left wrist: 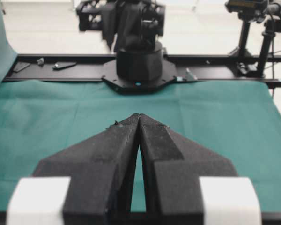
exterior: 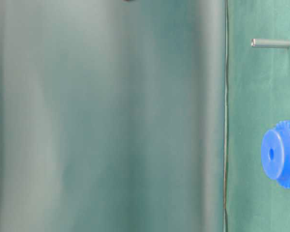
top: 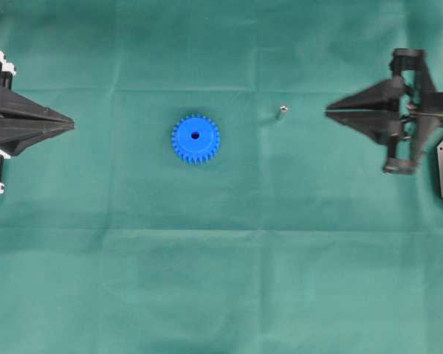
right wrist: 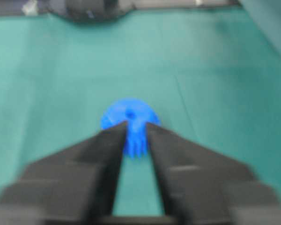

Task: Insert the shaft placed at a random location into the center hole of the medium gear at another random location.
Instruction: 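Move the right gripper over the silver shaft and close on it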

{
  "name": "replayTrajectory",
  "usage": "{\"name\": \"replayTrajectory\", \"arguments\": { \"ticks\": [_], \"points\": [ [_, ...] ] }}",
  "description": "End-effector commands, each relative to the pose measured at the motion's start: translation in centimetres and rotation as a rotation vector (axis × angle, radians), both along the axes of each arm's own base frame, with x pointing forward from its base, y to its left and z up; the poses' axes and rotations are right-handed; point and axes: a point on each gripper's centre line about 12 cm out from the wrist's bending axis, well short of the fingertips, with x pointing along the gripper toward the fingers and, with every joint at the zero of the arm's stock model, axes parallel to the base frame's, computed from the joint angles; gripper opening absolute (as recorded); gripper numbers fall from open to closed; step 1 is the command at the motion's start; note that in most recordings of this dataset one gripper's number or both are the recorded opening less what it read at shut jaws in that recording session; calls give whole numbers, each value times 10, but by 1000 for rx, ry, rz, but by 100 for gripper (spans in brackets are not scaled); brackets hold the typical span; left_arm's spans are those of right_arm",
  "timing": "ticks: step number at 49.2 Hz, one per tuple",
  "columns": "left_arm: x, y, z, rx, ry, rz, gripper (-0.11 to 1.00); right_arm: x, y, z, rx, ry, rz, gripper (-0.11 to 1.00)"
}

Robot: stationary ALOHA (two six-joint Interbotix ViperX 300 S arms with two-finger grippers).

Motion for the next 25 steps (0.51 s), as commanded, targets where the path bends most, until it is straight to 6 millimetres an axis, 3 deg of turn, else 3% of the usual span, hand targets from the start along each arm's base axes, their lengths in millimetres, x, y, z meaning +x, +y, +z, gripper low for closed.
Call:
{"name": "replayTrajectory", "arguments": {
  "ticks": [1,8,25],
  "points": [
    [3,0,9,3,-21,-2,0,12,-6,-3,-4,1,-16,45],
    [3,0,9,3,-20,-1,0,25,-13,-24,-5,44,-33,84],
    [3,0,8,5,-17,-2,0,43,-34,-75,8,113,-93,79]
  ]
}}
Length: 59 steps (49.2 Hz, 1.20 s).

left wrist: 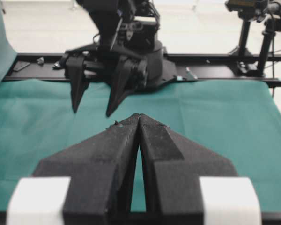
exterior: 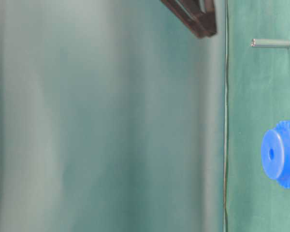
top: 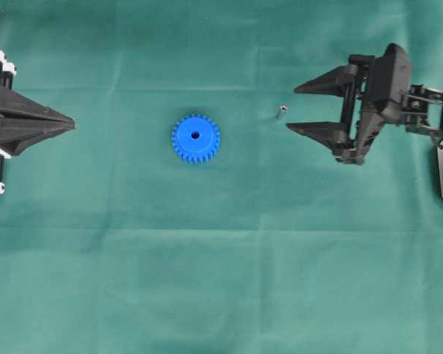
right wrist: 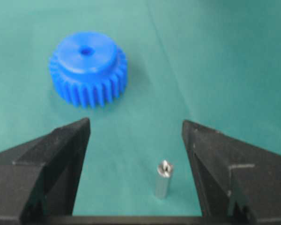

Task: Insert the shaft placed at a random location into the center hole of the medium gear at another random location.
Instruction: 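Move the right gripper over the silver shaft and close on it, then lift the shaft with the right gripper and carry it left toward the blue gear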

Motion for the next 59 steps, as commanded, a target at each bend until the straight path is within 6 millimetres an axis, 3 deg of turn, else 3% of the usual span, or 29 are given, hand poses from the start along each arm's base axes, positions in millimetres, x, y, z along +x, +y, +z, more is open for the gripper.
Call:
{"name": "replayTrajectory", "arguments": {
  "ticks": [1,17,33,39,49,59],
  "points": [
    [3,0,8,5,-20,-1,0,9,-6,-3,-17,-24,-9,79],
    [3,0,6,5,-12,-1,0,22,-14,-45,11,57,-40,79],
    [3,0,5,-2,3,-1,0,23,-19,-51,14,68,-54,74],
    [3,0,4,-2,5,-2,0,23,-18,-52,14,68,-54,59],
    [3,0,4,-2,9,-1,0,22,-18,-51,7,57,-52,14],
    [3,0,4,-2,11,-2,0,22,-19,-50,8,54,-54,14]
  ]
}}
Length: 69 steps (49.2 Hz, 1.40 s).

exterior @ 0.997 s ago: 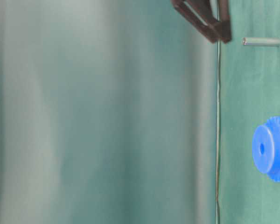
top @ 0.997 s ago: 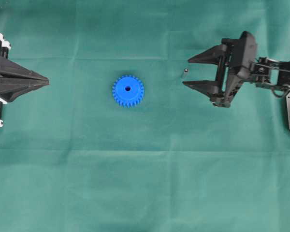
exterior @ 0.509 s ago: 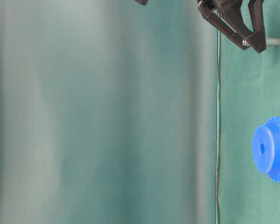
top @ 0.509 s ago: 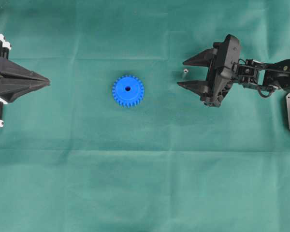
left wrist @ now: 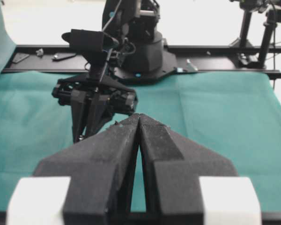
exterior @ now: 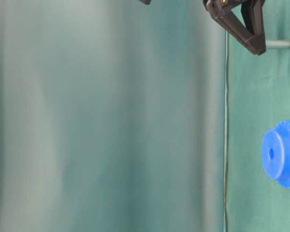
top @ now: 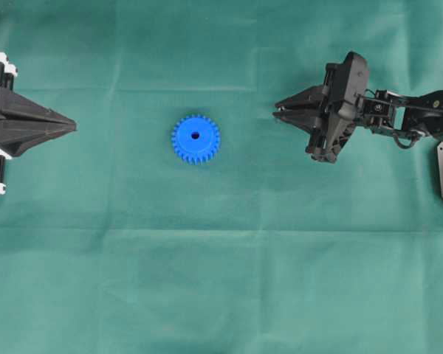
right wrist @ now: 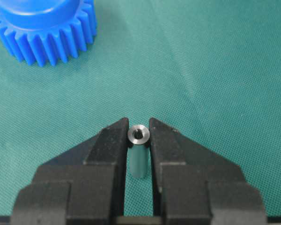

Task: Insert the shaft placed at a random location into the center hole of the medium gear at another random location.
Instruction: 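Lift the shaft with the right gripper and carry it left toward the blue gear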

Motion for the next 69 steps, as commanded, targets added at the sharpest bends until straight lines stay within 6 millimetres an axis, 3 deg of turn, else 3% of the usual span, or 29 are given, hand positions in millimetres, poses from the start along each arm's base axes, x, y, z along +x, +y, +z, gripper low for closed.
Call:
{"name": "replayTrajectory", "arguments": {
  "ticks": [1,13,38,58,69],
  "points": [
    [3,0,7,1,-17,-1,0,4,-2,8,-25,-31,2,14],
    [3,0,7,1,-17,-1,0,4,-2,13,-23,-32,1,14],
    [3,0,7,1,-17,-2,0,1,0,81,-31,-46,16,14],
    [3,0,7,1,-17,-2,0,4,-1,83,-31,-52,15,14],
    [3,0,7,3,-17,-2,0,25,3,85,-30,-59,42,14]
  ]
}}
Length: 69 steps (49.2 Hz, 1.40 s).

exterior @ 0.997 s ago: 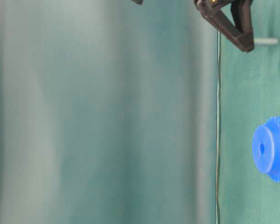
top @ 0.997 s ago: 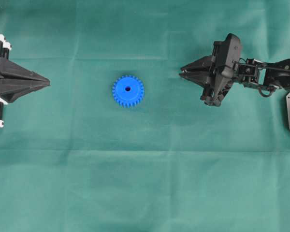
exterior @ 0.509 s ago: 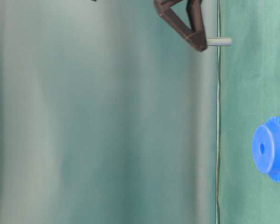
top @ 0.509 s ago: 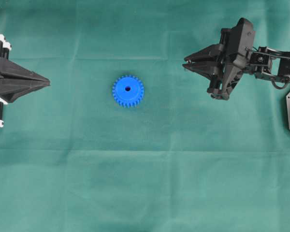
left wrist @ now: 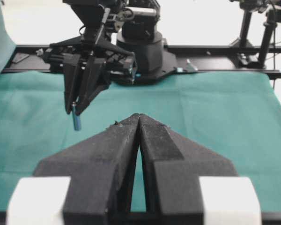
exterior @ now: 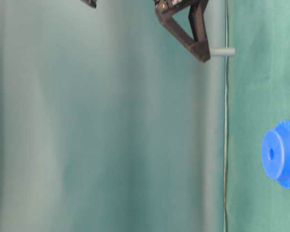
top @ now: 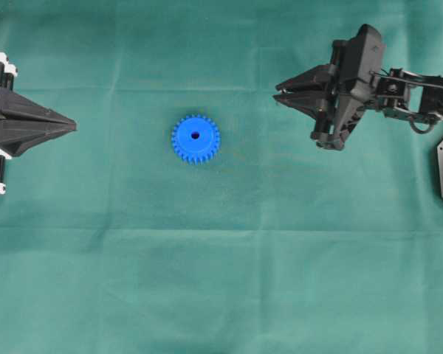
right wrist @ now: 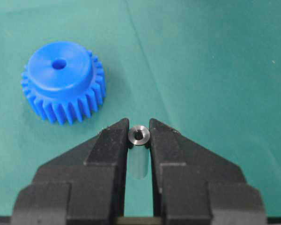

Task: Insert the shaft placed at a random location into the center hole of the medium gear at another random location.
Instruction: 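Lift the shaft with the right gripper and carry it left toward the blue gear, then align the shaft over the gear's center hole and lower it in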

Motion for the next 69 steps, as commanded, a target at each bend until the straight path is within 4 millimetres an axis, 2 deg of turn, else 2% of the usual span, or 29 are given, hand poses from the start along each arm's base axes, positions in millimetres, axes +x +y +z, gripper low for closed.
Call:
{"name": "replayTrajectory", "arguments": {
  "ticks": [1,26,36,48,69],
  "points": [
    [3,0,7,5,-17,-2,0,16,3,13,-21,-39,25,14],
    [2,0,8,5,-20,-2,0,90,22,25,-28,-87,112,14],
    [2,0,8,6,-20,-2,0,111,28,27,-28,-87,135,14],
    [2,0,9,11,-23,-2,0,124,34,25,-26,-80,152,14],
    [2,0,8,11,-23,-1,0,127,34,17,-23,-65,152,14]
  ]
}}
